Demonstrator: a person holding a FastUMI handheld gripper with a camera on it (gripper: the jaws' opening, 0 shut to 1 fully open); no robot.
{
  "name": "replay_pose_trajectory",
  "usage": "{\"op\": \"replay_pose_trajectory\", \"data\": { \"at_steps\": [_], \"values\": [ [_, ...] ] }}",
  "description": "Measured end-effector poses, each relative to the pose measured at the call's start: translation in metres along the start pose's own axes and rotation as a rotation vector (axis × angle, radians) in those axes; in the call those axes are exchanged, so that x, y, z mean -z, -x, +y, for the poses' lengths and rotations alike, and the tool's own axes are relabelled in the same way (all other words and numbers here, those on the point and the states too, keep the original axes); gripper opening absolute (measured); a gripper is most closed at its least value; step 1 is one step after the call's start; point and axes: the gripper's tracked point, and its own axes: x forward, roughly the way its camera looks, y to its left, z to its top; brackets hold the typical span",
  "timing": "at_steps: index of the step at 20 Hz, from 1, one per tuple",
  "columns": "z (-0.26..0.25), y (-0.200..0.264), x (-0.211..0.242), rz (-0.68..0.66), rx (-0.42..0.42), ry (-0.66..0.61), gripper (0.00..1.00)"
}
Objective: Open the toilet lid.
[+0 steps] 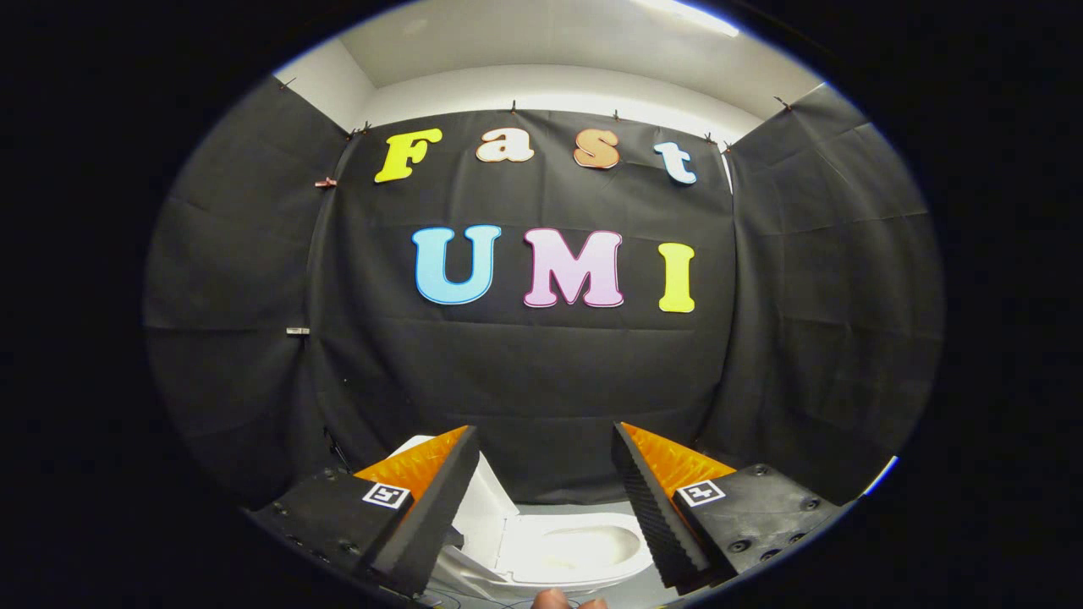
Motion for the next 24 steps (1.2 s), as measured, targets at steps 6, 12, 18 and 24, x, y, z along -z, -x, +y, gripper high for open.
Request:
{"op": "replay_pose_trajectory", "data": {
  "at_steps": [6, 12, 18, 24],
  "values": [
    [-0.017, 0.001, 0.0, 0.01, 0.002, 0.007, 0.98],
    [-0.019, 0.003, 0.001, 0.006, 0.002, -0.005, 0.98],
    [-0.017, 0.002, 0.003, 0.008, 0.001, -0.003, 0.99],
    [-0.018, 0.005, 0.001, 0.001, 0.004, -0.002, 0.99]
  ]
}}
